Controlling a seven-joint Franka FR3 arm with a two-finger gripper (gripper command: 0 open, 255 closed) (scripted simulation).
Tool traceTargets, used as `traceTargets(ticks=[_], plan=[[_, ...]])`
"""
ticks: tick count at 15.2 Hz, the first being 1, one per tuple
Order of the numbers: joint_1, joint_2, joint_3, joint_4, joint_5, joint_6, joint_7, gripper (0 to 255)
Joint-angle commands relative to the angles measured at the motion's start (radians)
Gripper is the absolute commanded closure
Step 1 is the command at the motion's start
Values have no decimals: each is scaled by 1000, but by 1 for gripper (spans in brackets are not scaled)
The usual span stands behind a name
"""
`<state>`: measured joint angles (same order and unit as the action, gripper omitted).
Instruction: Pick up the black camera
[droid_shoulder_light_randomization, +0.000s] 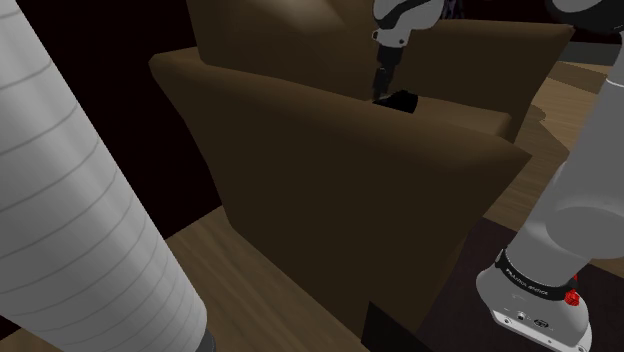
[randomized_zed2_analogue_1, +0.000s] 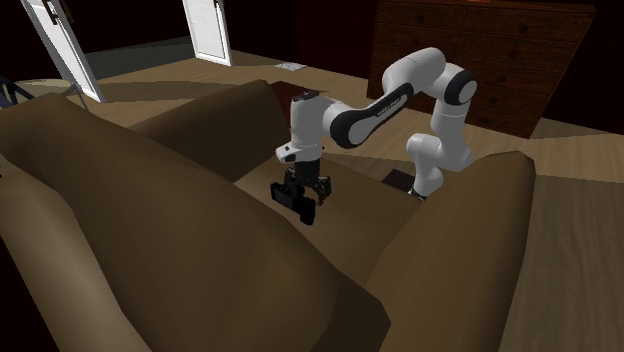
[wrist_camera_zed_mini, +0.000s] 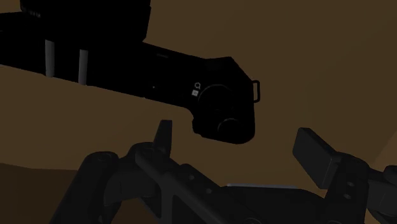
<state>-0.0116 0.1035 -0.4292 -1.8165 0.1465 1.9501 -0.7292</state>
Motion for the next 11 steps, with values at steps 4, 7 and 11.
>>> traceTargets(ticks=[4,7,11], plan=[[-2,37,3,-14,20,49,-19,0],[-3,50,5,-48,29,93,-28,0],[-4,49,5,-48,29,93,-29,255]])
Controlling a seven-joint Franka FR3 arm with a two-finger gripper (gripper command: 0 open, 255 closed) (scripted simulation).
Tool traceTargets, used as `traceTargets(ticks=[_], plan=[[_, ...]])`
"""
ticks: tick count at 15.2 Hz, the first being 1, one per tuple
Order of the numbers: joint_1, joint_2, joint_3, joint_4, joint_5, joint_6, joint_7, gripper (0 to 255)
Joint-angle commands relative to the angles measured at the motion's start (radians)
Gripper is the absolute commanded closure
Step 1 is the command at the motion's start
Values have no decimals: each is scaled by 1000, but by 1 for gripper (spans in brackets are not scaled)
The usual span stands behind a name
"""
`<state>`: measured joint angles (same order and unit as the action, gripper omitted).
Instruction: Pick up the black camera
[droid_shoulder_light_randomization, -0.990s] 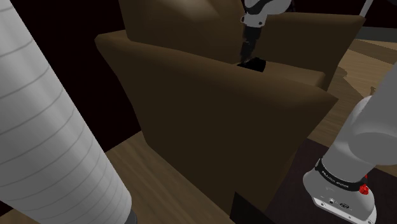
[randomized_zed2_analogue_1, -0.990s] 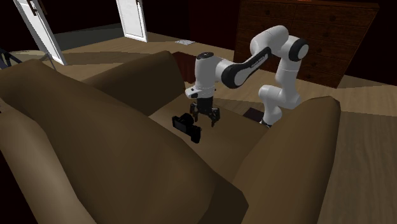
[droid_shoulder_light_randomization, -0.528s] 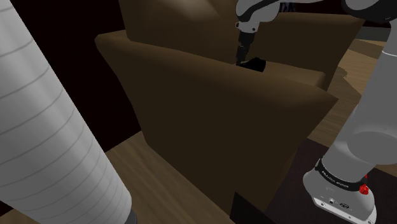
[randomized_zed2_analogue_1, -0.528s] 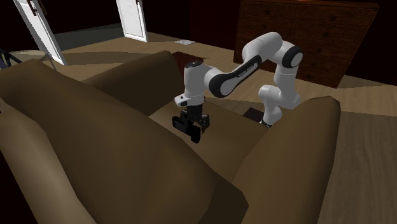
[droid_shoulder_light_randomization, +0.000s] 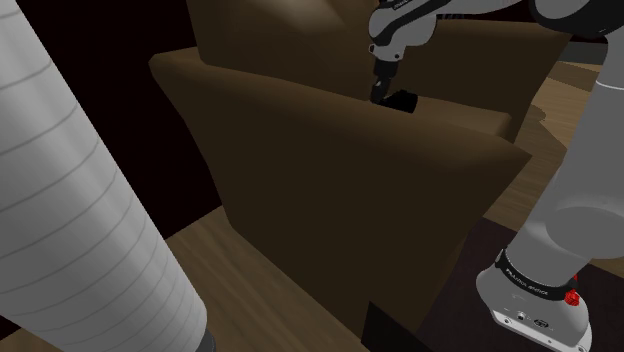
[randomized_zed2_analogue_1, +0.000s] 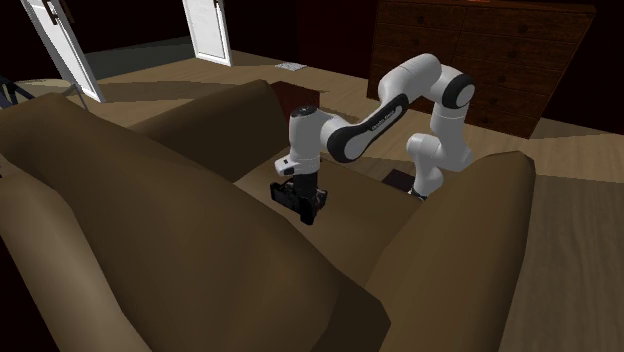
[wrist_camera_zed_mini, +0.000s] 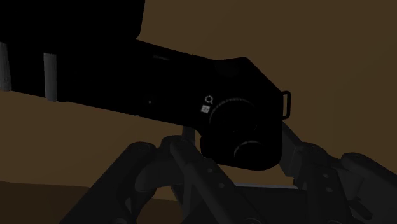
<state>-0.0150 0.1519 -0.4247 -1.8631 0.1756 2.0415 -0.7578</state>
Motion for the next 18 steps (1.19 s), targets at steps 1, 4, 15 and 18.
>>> traceTargets(ticks=[1,4,15,18], plan=[[0,0,0,-2,0,1,0,255],[0,0,0,-2,0,2,0,255],[1,-21,-3,67,-16,-86,17,255],[1,-28,-4,100,-21,-124,23,255]])
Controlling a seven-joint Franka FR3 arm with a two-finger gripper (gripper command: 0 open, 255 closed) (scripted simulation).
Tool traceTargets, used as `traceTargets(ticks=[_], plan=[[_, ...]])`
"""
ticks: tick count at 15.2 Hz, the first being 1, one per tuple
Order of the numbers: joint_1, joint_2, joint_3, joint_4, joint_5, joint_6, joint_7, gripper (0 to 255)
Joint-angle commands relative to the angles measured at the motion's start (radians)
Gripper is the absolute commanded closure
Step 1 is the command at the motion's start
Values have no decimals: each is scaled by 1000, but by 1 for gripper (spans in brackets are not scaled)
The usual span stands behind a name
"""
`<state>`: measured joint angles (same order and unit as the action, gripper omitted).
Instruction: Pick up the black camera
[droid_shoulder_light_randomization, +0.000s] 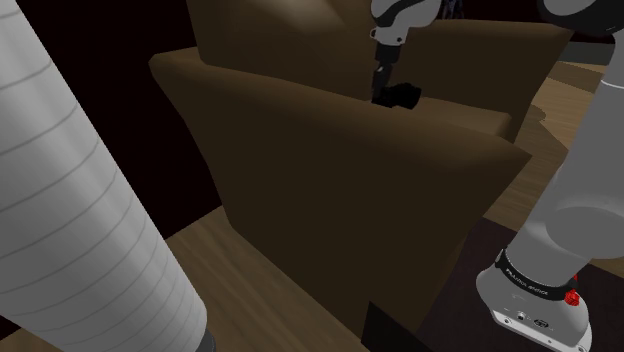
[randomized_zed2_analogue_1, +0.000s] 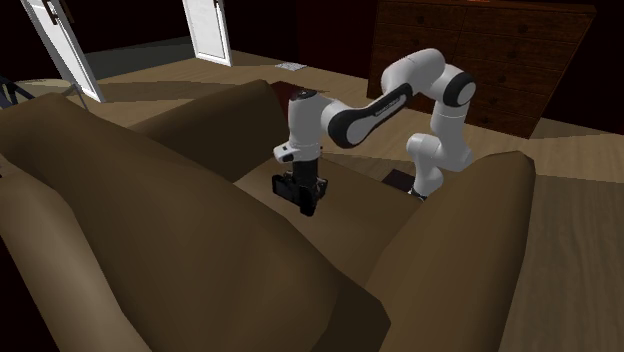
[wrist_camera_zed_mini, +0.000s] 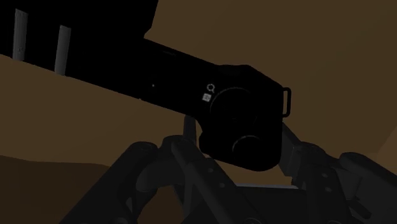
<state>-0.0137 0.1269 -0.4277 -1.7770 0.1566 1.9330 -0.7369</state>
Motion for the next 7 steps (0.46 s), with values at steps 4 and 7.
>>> traceTargets(ticks=[4,7], plan=[[-1,-8,-2,61,-7,-67,9,255],[-1,-9,-2,76,-8,-82,11,255]])
